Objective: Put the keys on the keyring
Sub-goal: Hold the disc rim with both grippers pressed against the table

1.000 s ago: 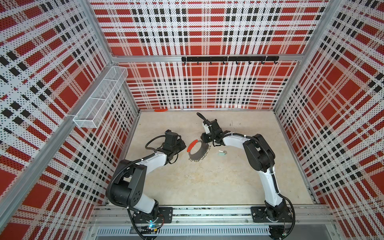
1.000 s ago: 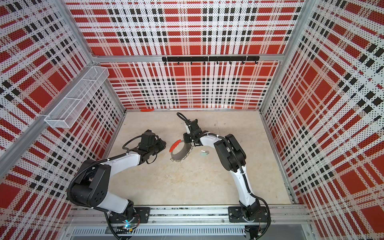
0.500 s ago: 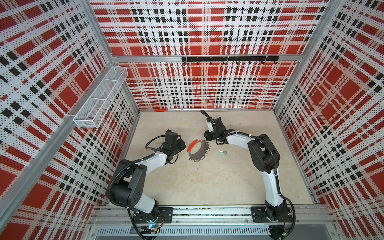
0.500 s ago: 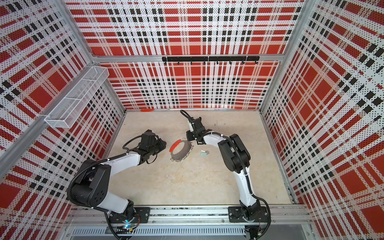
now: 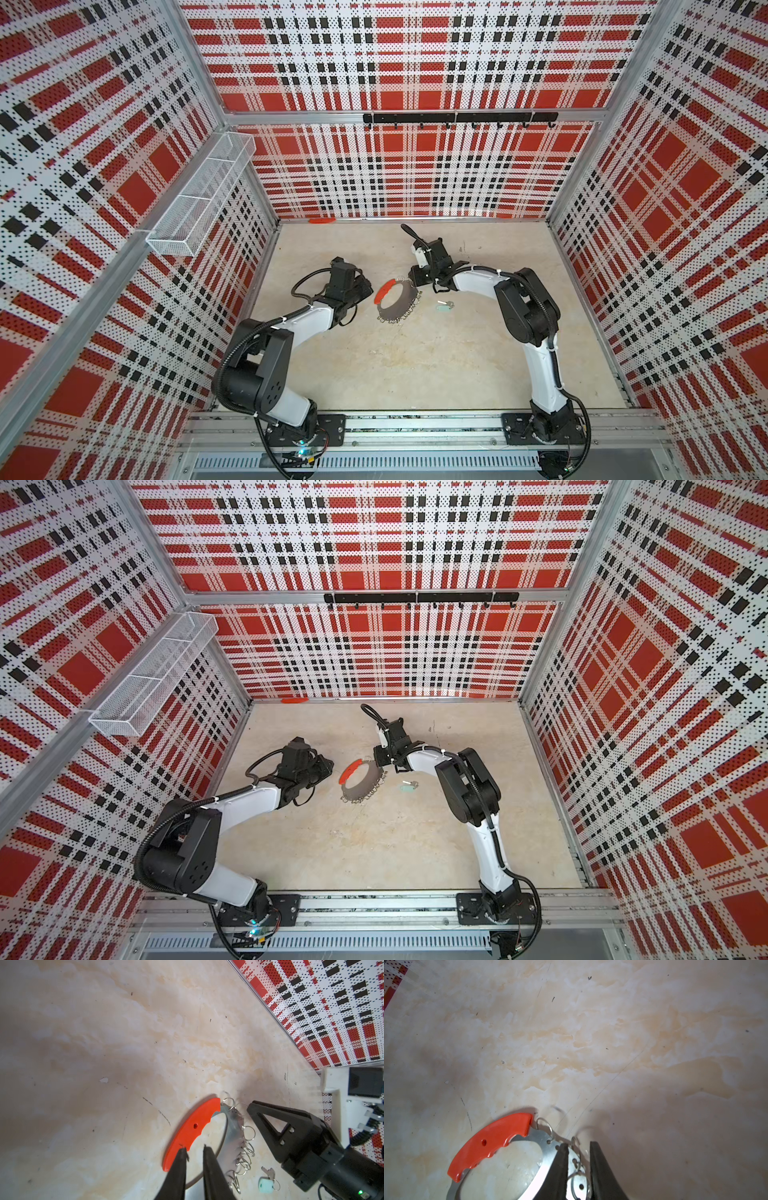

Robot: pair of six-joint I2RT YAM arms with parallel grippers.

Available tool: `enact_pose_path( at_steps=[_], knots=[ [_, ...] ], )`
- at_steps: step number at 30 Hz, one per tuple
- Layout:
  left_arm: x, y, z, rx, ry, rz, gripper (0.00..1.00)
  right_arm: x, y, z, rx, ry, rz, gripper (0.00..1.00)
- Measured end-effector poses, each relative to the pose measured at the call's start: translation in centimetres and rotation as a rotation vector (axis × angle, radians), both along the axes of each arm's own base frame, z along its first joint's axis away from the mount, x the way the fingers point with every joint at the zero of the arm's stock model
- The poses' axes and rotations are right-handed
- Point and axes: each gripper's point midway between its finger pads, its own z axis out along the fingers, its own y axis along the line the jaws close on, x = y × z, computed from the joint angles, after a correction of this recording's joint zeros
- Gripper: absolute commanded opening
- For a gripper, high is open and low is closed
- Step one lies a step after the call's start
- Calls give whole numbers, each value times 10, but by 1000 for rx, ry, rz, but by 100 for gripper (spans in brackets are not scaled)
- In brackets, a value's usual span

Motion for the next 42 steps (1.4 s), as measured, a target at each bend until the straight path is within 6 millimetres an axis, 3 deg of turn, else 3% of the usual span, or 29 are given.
enact_pose_path(
  at_steps=[27, 37, 42],
  knots=[
    [0, -1, 1, -2, -3, -3, 20, -5, 1, -2, 4, 24, 12, 16],
    [0, -1, 1, -3, -3, -4, 20, -5, 3, -3, 8, 29, 19, 20],
    [0, -1, 1, -3, -3, -4, 20, -6, 3, -9, 4, 38, 21, 16]
  ],
)
